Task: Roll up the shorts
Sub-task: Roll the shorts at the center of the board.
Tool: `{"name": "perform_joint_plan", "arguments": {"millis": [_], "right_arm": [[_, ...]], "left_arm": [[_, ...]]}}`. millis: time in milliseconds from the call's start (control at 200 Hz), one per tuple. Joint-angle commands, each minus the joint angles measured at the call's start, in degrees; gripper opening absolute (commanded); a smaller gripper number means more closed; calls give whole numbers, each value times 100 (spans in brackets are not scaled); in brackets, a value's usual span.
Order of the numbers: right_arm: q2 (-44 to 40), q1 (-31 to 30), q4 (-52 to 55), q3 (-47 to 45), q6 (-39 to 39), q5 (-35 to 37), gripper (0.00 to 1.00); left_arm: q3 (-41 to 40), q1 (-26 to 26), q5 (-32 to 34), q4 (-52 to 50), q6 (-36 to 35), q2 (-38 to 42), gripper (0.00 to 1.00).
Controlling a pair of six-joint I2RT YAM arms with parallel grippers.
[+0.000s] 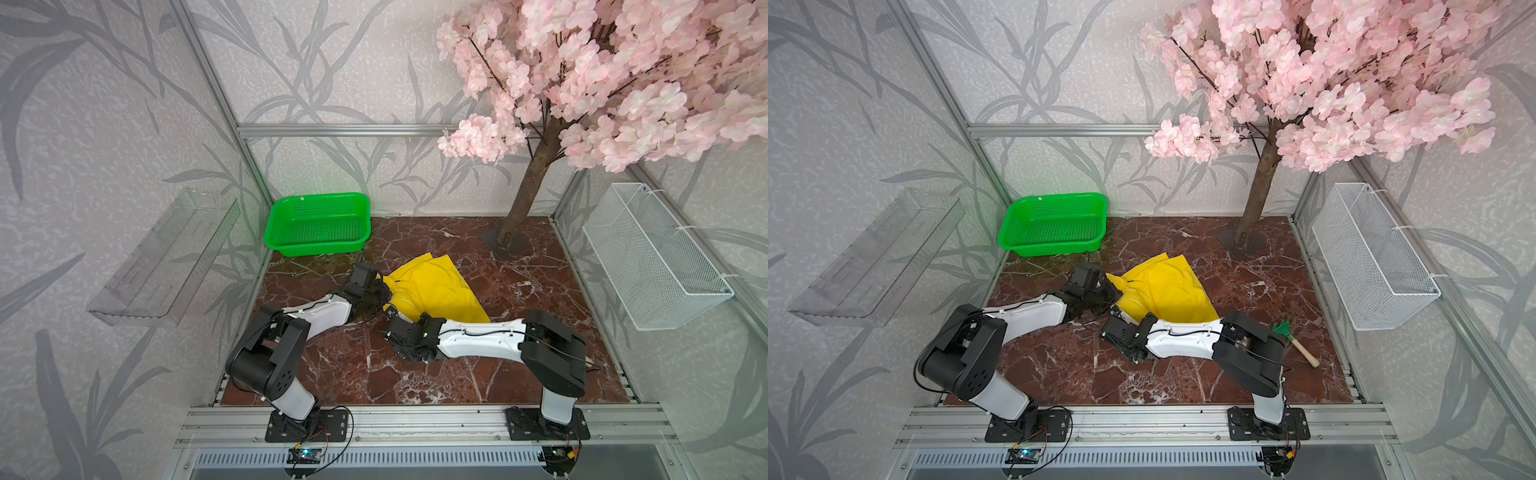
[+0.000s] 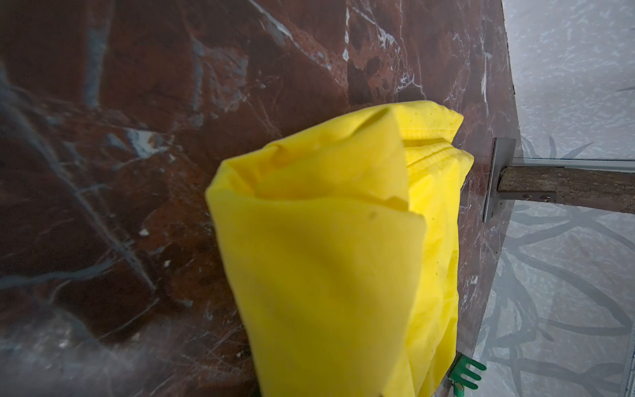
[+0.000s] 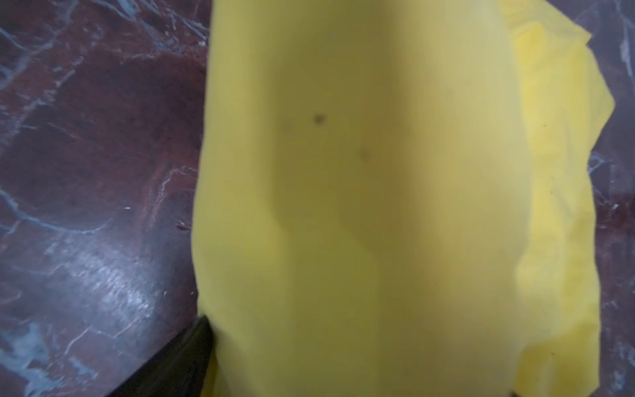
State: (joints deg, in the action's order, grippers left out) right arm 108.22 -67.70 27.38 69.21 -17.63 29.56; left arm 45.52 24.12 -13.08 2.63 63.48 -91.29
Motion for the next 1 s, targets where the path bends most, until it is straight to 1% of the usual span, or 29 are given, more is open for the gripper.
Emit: {"name": "perform_joint_plan", "arguments": {"millis": [0, 100, 230, 305, 375, 460, 575, 835, 855, 920, 940, 995], "right_arm": [[189, -185, 480, 382, -241, 861, 93], [10, -250, 488, 510, -267, 709, 100], [-445, -253, 428, 533, -259, 474, 99], [-560, -252, 380, 518, -246, 323, 99], [-500, -278, 363, 525, -248, 273, 99], [-425, -397, 455, 611, -332, 581, 99], [-375, -428, 240, 589, -332, 358, 99], [268, -395, 233, 635, -599, 748, 100], [302, -373, 253, 651, -659, 777, 98], [340, -278, 283, 641, -826, 827, 88], [329, -256, 278, 612, -873, 834, 82], [252, -203, 195, 517, -880, 764, 60]], "left_arm": [[340, 14, 236, -476, 111, 187, 0], [311, 14, 208, -434, 162, 159, 0], [267, 5, 102, -334, 225, 87, 0], [263, 5, 106, -316, 242, 85, 0], [263, 5, 134, -324, 252, 101, 0], [247, 5, 148, -337, 252, 115, 0], [179, 5, 101, -278, 342, 129, 0], [107, 5, -125, -142, 528, 181, 0], [96, 5, -148, -133, 541, 189, 0], [76, 5, -170, -152, 560, 215, 0], [82, 5, -161, -184, 552, 231, 0], [115, -4, -134, -273, 498, 264, 0]]}}
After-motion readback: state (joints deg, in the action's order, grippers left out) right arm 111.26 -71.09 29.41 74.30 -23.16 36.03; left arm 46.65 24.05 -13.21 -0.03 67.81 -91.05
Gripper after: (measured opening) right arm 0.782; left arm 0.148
